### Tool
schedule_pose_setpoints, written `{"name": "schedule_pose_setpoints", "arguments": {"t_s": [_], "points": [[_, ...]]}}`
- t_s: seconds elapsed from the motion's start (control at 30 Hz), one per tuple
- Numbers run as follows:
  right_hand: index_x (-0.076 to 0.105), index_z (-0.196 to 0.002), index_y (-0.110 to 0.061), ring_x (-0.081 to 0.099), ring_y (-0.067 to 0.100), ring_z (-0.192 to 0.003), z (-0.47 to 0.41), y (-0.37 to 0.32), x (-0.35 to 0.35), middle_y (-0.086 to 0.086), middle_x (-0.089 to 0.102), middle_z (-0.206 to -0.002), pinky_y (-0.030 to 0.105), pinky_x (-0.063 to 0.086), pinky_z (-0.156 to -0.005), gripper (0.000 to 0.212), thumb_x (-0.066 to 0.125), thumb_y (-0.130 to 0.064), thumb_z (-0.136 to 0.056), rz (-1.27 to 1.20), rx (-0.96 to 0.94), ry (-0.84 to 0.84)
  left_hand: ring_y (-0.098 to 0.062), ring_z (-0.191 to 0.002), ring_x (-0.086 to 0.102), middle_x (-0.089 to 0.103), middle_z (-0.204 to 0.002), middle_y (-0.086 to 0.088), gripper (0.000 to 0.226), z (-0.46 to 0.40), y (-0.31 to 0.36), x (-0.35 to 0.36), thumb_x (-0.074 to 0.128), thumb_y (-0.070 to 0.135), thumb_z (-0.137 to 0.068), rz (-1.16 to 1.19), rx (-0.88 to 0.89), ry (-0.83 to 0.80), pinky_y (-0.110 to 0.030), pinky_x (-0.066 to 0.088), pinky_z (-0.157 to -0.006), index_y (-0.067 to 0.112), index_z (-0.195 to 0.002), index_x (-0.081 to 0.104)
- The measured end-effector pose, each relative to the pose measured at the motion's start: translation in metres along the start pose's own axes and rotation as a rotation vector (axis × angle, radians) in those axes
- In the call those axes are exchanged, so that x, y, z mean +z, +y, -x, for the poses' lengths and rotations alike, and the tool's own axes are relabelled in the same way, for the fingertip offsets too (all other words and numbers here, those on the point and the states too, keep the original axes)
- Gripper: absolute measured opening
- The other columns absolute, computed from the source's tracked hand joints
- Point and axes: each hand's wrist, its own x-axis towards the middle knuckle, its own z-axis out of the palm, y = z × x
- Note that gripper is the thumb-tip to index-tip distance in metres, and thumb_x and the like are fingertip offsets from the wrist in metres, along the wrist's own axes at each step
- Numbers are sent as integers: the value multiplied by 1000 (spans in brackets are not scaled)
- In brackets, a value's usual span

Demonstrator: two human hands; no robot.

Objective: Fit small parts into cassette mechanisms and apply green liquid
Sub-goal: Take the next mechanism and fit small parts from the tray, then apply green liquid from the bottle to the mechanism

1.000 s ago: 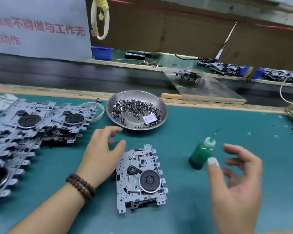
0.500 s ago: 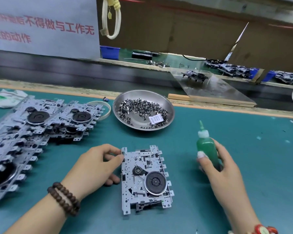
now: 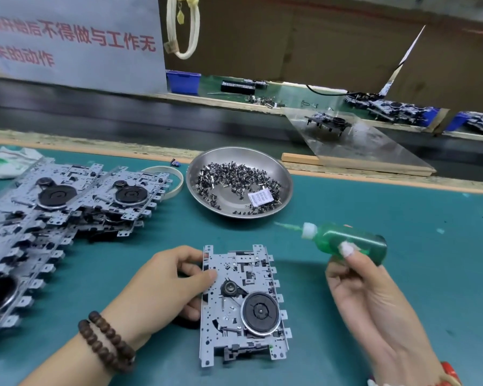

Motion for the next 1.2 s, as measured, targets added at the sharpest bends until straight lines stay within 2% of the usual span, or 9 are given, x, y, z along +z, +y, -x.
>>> {"name": "schedule_pose_setpoints", "arguments": {"t_s": [0.13,0.23,0.3,0.43,0.5,0.63,0.77,0.87,1.2], "points": [[64,-88,-23,57,3,-57,3,2,-2,-2,71,-91,13,47,-50,19,59,-22,-69,154,-136,21,-11,-36,51,60,-65,-7,8,1,6,5,61,5,-85,89,-64,-85,-16,38,-33,8,-91,64],[62,-91,-24,55,5,-50,7,3,-1,2,72,-92,15,49,-49,23,73,-26,-70,264,-257,18,-11,-36,52,68,-69,-12,10,3,7,7,60,8,-85,183,-134,-177,-14,40,-32,8,-95,63],[68,-88,-24,55,7,-49,8,3,-1,1,71,-86,15,49,-49,21,73,-29,-69,311,-297,47,-10,-36,53,70,-73,-13,16,3,7,7,60,9,-84,249,-169,-218,-13,40,-31,6,-99,63],[74,-83,-23,58,5,-54,7,6,3,-3,71,-78,15,48,-50,61,88,-58,-34,358,-353,73,-9,-35,52,69,-71,-14,31,1,6,5,62,15,-70,315,-183,-251,-12,31,-27,2,-98,62],[73,-83,-21,57,4,-54,7,7,3,-5,71,-79,14,47,-50,61,88,-55,-34,377,-372,69,-9,-34,50,67,-66,-12,36,-1,5,5,62,16,-67,327,-185,-245,-11,27,-27,1,-99,60],[75,-77,-30,55,1,-53,5,8,-1,-10,71,-80,12,45,-48,27,82,-37,-52,400,-357,76,-9,-33,46,63,-60,-11,33,-3,3,6,60,13,-76,332,-191,-218,-11,24,-27,0,-106,56],[67,-82,-17,56,3,-55,9,12,2,-8,69,-73,14,47,-51,47,78,-52,-51,641,-424,142,-8,-32,43,62,-61,-12,27,-3,1,5,58,11,-81,330,-192,-223,-11,24,-27,1,-106,55],[61,-84,-15,57,0,-55,13,17,5,-11,68,-69,11,46,-52,39,66,-46,-60,717,-503,122,-8,-32,42,62,-62,-12,22,-3,0,4,56,10,-84,330,-192,-224,-10,23,-27,2,-105,56],[60,-82,-25,60,0,-60,17,21,4,-12,71,-74,13,48,-60,27,62,-49,-68,854,-635,131,-6,-31,42,62,-59,-9,26,-3,0,5,57,10,-81,340,-184,-231,-10,22,-27,0,-105,57]]}}
